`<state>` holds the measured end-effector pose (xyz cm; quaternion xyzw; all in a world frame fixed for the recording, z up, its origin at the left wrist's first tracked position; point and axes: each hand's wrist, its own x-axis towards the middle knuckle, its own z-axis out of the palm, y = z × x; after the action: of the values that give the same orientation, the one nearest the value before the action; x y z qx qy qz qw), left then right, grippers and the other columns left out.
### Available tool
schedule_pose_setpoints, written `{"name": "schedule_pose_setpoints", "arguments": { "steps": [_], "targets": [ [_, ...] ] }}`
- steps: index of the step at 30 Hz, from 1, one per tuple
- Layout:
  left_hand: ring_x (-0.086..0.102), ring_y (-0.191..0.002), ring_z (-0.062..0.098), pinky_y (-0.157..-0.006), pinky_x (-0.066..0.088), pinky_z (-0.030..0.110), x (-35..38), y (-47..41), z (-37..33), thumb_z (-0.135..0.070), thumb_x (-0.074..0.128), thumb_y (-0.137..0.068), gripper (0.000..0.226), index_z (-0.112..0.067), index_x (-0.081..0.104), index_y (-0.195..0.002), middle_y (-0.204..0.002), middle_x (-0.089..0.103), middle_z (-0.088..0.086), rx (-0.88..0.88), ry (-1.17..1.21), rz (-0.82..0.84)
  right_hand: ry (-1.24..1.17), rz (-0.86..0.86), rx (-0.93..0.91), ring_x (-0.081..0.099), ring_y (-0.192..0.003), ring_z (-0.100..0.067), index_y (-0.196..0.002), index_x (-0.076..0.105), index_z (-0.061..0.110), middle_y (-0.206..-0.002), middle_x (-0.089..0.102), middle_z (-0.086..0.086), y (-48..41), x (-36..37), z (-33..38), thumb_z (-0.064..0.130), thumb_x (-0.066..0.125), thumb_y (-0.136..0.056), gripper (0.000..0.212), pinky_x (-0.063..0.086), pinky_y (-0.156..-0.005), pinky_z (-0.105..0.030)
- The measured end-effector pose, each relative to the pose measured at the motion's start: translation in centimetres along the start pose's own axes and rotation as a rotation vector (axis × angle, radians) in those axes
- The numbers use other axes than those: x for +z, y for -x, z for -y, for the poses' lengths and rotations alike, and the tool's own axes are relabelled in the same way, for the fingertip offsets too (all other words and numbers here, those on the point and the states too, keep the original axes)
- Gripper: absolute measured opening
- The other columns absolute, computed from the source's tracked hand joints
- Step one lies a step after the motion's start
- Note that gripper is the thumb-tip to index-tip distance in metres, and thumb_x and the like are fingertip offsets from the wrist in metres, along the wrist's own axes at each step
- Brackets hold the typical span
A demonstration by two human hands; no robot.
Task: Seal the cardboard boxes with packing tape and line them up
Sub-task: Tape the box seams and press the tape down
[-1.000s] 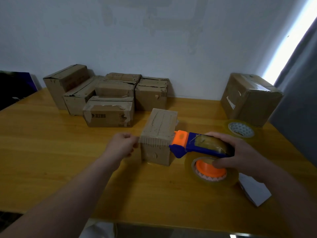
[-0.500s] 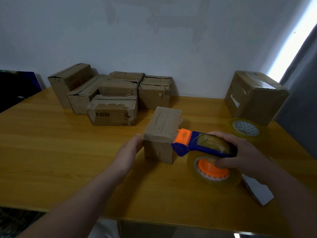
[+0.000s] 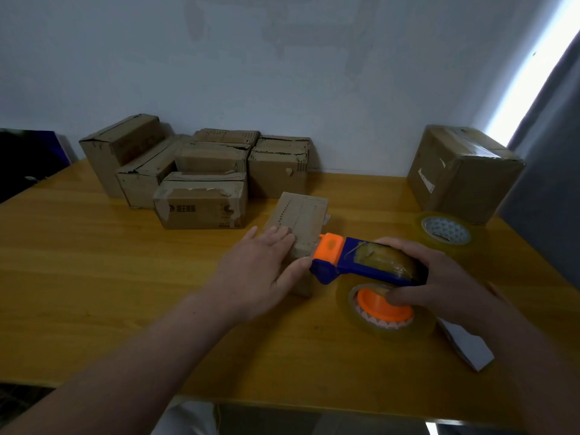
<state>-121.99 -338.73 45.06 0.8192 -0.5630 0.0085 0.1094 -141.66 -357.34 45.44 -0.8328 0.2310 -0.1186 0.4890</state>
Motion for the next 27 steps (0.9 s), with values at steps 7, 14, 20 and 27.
{"name": "schedule_pose_setpoints", "arguments": {
  "steps": [7, 14, 20, 27],
  "targets": [
    [0.019, -0.143, 0.007, -0.108, 0.007, 0.018, -0.2, -0.2, 0.3, -0.082, -0.015, -0.067, 0.109, -0.024, 0.026, -0.150, -0.156, 0.026, -0.005, 0.064, 0.064, 0.021, -0.012, -0.017, 0.012, 0.065, -0.088, -0.009, -0.121, 0.056, 0.047, -0.109, 0.063, 0.007, 0.0, 0.5, 0.2, 0.018, 0.082, -0.050, 0.081, 0.055, -0.070, -0.025],
    [0.018, -0.142, 0.004, -0.106, 0.008, 0.015, -1.1, -0.2, 2.5, -0.088, -0.012, -0.063, 0.110, -0.030, 0.022, -0.150, -0.156, 0.024, -0.008, 0.113, 0.102, 0.082, 0.030, -0.060, -0.070, 0.061, -0.080, 0.005, -0.119, 0.053, 0.048, -0.101, 0.062, 0.014, -0.7, 3.1, 1.2, 0.021, 0.081, -0.055, 0.075, 0.047, -0.057, -0.012],
    [0.016, -0.143, 0.006, -0.108, 0.010, 0.021, -0.8, -0.5, 2.9, -0.091, -0.010, -0.061, 0.111, -0.032, 0.019, -0.150, -0.157, 0.020, -0.009, 0.116, 0.037, 0.114, 0.078, -0.030, -0.058, 0.062, -0.083, 0.002, -0.120, 0.050, 0.053, -0.104, 0.062, 0.012, 0.1, 1.8, 1.2, 0.019, 0.086, -0.062, 0.075, 0.052, -0.062, -0.017],
    [0.024, -0.140, 0.005, -0.104, 0.018, 0.021, -0.6, -0.9, 2.9, -0.090, 0.000, -0.067, 0.104, -0.031, 0.029, -0.147, -0.153, 0.032, -0.009, 0.125, 0.025, 0.059, 0.110, 0.020, -0.078, 0.063, -0.088, -0.002, -0.126, 0.049, 0.052, -0.107, 0.061, 0.016, 1.0, -0.3, 2.0, 0.018, 0.083, -0.067, 0.076, 0.057, -0.071, -0.025]
  ]
}}
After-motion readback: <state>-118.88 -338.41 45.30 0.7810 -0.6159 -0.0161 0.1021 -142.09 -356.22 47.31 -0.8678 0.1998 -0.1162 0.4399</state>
